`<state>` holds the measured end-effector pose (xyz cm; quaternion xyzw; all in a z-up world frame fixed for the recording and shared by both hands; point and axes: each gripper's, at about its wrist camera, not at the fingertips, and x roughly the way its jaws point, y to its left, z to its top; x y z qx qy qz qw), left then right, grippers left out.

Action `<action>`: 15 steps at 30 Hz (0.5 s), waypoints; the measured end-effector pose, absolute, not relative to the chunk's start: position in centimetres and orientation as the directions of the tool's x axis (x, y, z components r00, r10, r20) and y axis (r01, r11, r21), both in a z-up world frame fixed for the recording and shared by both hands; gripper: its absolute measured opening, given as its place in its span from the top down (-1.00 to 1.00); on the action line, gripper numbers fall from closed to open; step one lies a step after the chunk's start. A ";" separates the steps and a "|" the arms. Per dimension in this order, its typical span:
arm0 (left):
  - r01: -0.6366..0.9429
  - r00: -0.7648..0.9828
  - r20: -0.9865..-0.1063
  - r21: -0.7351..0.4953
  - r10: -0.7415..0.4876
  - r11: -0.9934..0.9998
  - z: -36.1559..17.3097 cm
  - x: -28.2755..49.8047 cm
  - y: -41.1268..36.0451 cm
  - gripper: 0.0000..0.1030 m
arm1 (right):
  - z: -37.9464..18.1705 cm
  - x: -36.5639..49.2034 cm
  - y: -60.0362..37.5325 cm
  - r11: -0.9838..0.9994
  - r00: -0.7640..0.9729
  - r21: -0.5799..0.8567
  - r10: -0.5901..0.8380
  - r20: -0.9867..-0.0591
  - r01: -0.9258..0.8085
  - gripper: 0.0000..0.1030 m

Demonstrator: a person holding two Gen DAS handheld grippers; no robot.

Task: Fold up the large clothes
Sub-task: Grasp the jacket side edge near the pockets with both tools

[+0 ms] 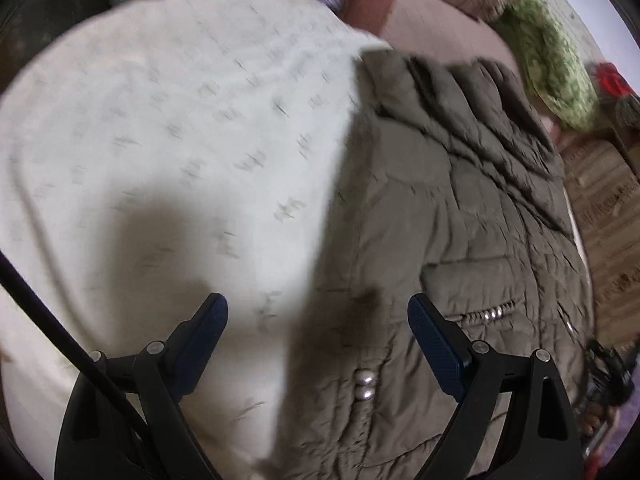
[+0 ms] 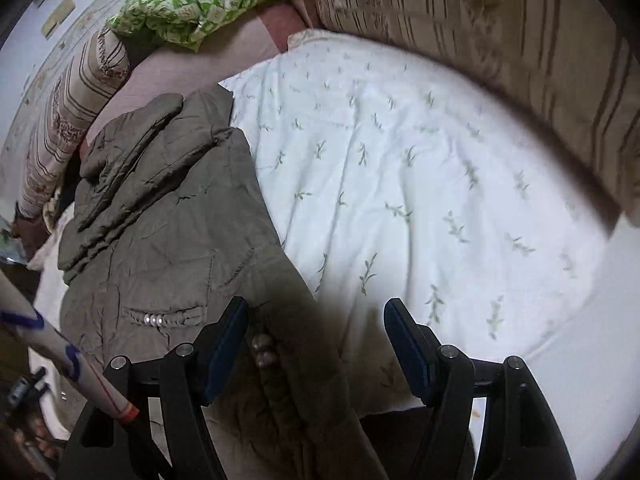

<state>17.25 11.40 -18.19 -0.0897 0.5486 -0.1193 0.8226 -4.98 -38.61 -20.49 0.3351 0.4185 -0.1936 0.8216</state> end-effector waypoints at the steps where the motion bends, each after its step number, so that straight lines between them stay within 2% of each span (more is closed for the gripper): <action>1: 0.096 0.355 -0.890 -0.271 -0.287 0.958 -18.9 17.6 11.1 -0.76 | -20.9 -4.9 -38.9 0.692 0.583 0.415 -0.011 -0.812 0.591 -0.47; 5: 0.116 0.329 -0.897 -0.272 -0.295 0.955 -20.0 17.7 10.0 -0.71 | -22.4 -4.2 -39.4 0.656 0.598 0.494 0.081 -0.797 0.570 -0.48; 7: 0.153 0.273 -0.870 -0.383 -0.411 0.911 -20.0 16.8 9.6 -0.36 | -22.7 -4.2 -39.3 0.644 0.613 0.535 0.126 -0.780 0.547 -0.49; 8: 0.162 0.241 -0.856 -0.430 -0.458 0.888 -20.2 16.4 9.5 -0.32 | -22.7 -4.3 -39.1 0.641 0.625 0.557 0.150 -0.766 0.528 -0.49; 11: 0.198 0.242 -0.855 -0.419 -0.458 0.886 -20.2 14.2 8.7 -0.32 | -22.9 -4.6 -38.3 0.611 0.654 0.645 0.259 -0.711 0.459 -0.43; 15: 0.213 0.249 -0.838 -0.442 -0.486 0.871 -20.1 11.6 9.1 -0.32 | -22.8 -5.1 -37.2 0.641 0.642 0.639 0.283 -0.713 0.426 -0.31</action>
